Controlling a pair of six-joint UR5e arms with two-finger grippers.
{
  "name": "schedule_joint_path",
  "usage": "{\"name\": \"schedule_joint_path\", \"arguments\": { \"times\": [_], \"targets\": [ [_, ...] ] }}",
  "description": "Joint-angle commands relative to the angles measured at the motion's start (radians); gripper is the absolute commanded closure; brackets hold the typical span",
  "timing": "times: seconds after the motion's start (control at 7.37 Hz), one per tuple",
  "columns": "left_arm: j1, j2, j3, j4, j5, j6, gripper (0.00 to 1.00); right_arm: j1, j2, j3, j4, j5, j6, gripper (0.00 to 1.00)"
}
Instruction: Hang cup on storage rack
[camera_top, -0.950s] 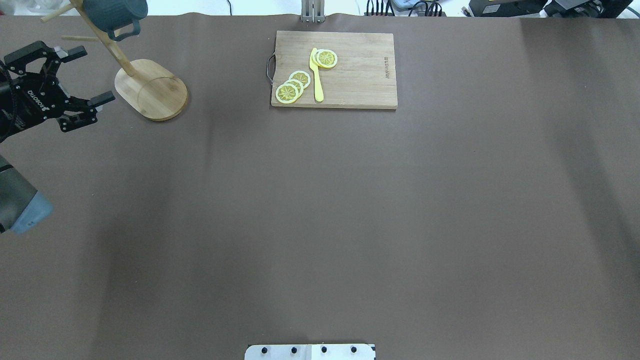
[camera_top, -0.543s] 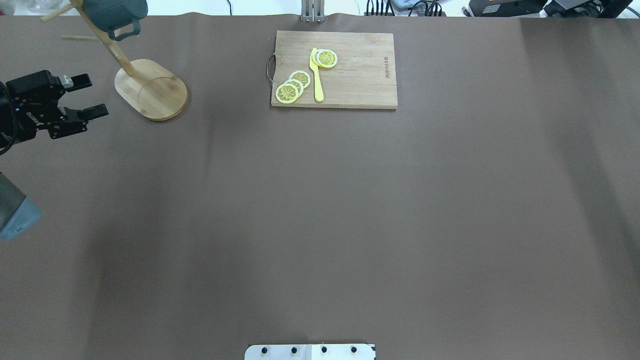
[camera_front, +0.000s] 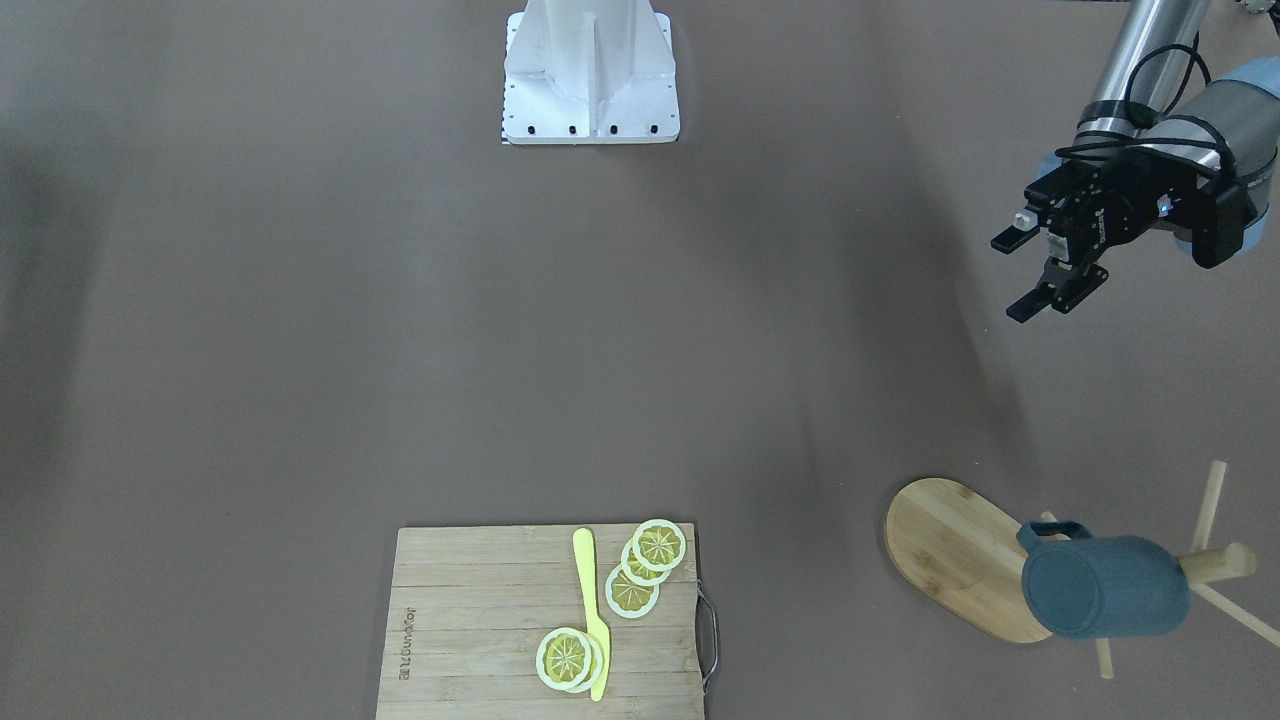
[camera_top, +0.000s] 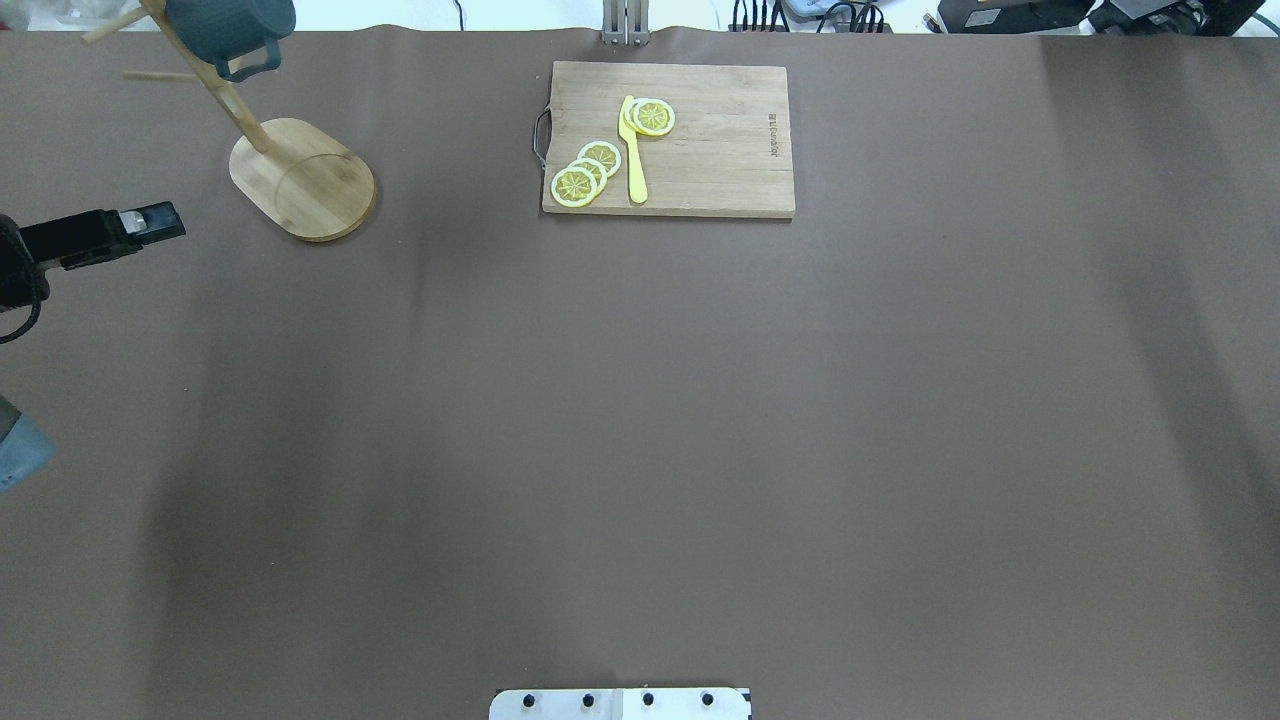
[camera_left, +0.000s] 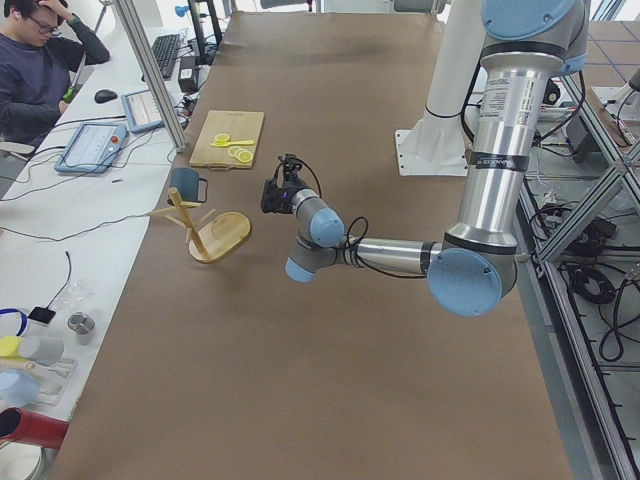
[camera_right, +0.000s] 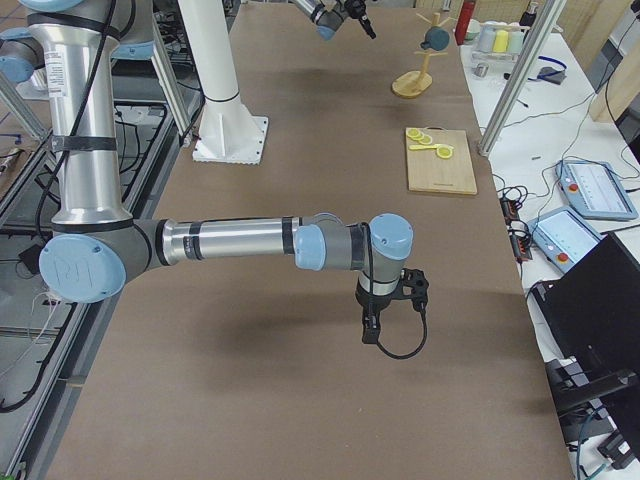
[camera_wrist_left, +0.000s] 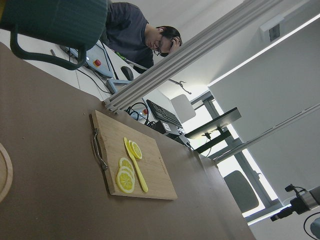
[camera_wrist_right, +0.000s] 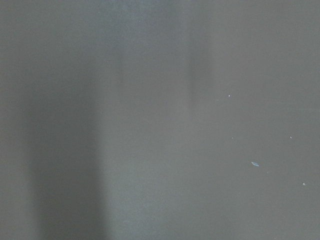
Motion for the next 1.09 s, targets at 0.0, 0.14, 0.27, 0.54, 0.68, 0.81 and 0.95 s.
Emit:
{"name": "schedule_joint_path", "arguments": {
  "times": [0.0,0.14,0.27,0.54,0.68,0.81,0.95],
  "targets": [
    [-0.019,0.003,0.001,0.009,-0.143,0.261,0.0,0.0,-0.002,0.0,0.0,0.0,-0.001,0.0],
    [-0.033,0.003,0.006,0.029,-0.181,0.335,0.0,0.0,-0.002,-0.002,-0.001,0.0,-0.001,0.0],
    [-0.047,0.001,0.006,0.052,-0.241,0.397,0.0,0.0,-0.002,-0.002,-0.001,0.0,-0.001,0.0],
    [-0.099,0.003,0.013,0.067,-0.275,0.509,0.0,0.0,-0.002,-0.002,-0.001,0.0,-0.001,0.0],
    [-0.152,0.001,0.017,0.122,-0.348,0.553,0.0,0.0,-0.005,-0.002,-0.001,0.0,-0.001,0.0],
    [-0.222,-0.006,0.015,0.179,-0.442,0.584,0.0,0.0,-0.01,0.001,0.0,0.002,-0.001,0.0],
    [-0.269,-0.014,0.015,0.222,-0.511,0.604,0.0,0.0,-0.011,0.001,0.001,0.002,-0.001,0.0]
  ]
}}
